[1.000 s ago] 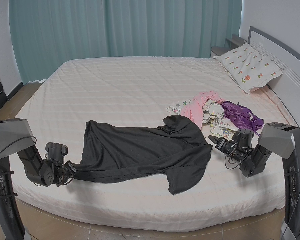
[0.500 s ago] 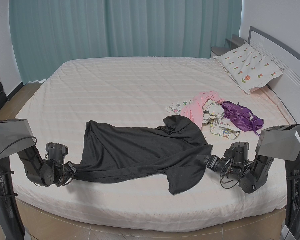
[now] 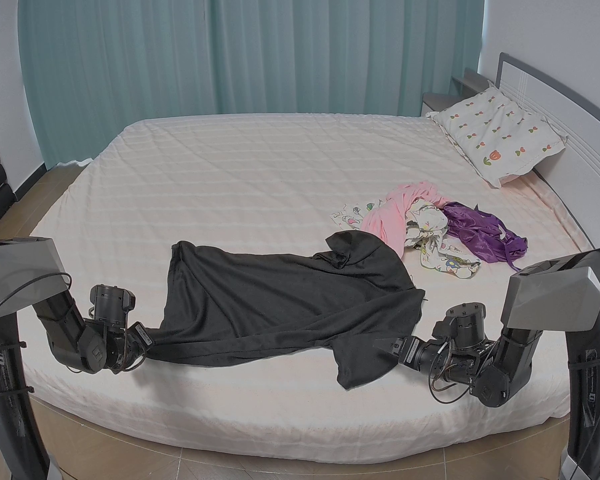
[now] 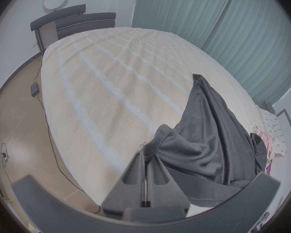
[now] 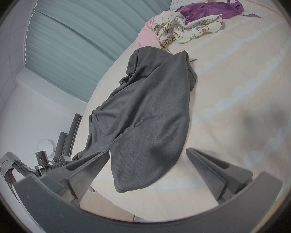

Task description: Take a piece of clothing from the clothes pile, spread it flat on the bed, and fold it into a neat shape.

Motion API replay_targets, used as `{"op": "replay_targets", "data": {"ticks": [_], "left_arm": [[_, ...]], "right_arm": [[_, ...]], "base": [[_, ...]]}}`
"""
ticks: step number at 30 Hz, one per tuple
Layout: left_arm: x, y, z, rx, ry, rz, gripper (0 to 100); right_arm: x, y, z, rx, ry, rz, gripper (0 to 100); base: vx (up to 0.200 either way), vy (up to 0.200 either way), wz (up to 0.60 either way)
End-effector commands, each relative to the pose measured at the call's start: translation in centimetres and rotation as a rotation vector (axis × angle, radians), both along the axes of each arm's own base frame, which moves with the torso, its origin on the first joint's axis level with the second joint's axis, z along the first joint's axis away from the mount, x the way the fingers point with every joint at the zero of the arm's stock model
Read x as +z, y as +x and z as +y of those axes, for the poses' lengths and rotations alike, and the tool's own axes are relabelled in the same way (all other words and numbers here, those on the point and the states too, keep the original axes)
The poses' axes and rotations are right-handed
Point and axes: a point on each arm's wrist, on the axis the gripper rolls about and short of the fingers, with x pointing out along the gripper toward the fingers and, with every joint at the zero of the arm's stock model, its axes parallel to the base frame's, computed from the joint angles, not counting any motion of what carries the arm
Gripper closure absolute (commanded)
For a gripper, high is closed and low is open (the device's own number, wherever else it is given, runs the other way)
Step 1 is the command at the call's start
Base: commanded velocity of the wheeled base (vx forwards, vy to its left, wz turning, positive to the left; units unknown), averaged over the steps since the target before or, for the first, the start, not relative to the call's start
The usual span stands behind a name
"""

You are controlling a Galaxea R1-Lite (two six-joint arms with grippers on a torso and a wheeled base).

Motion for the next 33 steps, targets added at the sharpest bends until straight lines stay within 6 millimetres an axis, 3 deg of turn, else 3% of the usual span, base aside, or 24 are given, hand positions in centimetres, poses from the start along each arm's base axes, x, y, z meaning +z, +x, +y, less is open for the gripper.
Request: {"op": "replay_targets", "data": {"ticks": [1, 10, 11, 18, 21, 27, 33], "left_arm": [[0.3, 0.0, 0.0, 0.000, 0.000, -0.007, 100], [0.3, -0.1, -0.1, 0.000, 0.000, -0.006, 100], [0.3, -0.1, -0.1, 0.000, 0.000, -0.006, 100], [0.9, -0.6, 0.0, 0.000, -0.001, -0.012, 100], [1.3, -0.9, 0.0, -0.002, -0.001, -0.015, 100], [2.1, -2.6, 0.0, -0.031, 0.022, -0.001, 100], [2.2, -4.4, 0.0, -0.063, 0.044, 0.037, 100]], "right_arm": [[-0.6, -0.1, 0.6, 0.021, -0.006, 0.007, 0], [-1.0, 1.5, 1.3, 0.051, -0.053, 0.009, 0], [-1.1, 1.4, 1.4, 0.058, -0.061, 0.012, 100], [-1.2, -0.5, 0.4, 0.097, -0.158, 0.026, 100], [0.0, -1.0, -0.1, 0.094, -0.151, 0.017, 100], [3.3, -4.1, -2.5, 0.105, -0.121, 0.032, 100], [3.5, -6.8, -3.6, 0.125, -0.145, 0.087, 100]], "base": [[0.000, 0.000, 0.00], [0.000, 0.000, 0.00], [0.000, 0.000, 0.00], [0.000, 0.000, 0.00], [0.000, 0.000, 0.00], [0.000, 0.000, 0.00], [0.000, 0.000, 0.00]]}}
